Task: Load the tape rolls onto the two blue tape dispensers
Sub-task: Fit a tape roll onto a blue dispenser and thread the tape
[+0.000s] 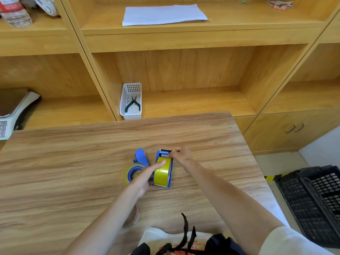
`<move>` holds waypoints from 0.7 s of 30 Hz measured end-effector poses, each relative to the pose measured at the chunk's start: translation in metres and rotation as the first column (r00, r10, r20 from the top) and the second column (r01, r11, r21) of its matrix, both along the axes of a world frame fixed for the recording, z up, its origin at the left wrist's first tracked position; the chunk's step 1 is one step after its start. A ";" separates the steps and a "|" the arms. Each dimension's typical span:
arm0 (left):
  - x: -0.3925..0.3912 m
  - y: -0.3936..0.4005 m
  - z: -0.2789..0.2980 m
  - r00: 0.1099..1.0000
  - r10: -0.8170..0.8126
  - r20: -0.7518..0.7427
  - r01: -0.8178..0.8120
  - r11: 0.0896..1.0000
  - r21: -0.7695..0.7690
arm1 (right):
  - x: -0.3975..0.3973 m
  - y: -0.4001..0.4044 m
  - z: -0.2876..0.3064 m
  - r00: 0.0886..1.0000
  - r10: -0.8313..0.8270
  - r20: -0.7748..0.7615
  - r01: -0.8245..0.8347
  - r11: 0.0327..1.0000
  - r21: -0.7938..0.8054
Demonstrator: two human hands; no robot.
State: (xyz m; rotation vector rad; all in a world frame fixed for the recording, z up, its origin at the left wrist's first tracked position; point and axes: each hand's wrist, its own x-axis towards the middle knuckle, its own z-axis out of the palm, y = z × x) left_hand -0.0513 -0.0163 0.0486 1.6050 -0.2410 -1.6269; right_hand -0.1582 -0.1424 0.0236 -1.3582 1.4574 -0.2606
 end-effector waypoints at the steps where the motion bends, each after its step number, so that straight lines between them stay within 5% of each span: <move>1: 0.001 0.000 -0.001 1.000 0.007 -0.015 -0.007 1.000 0.001 | 0.001 0.001 0.000 1.000 0.010 0.007 -0.010 1.000 -0.022; 15: 0.008 0.006 -0.001 0.997 -0.009 -0.078 0.005 0.998 -0.059 | 0.008 -0.007 -0.002 0.994 0.106 -0.029 -0.109 0.980 -0.169; 21: 0.014 0.014 -0.011 0.987 -0.143 -0.076 0.132 0.981 -0.142 | 0.002 -0.015 0.004 0.988 0.108 -0.112 -0.127 0.975 -0.180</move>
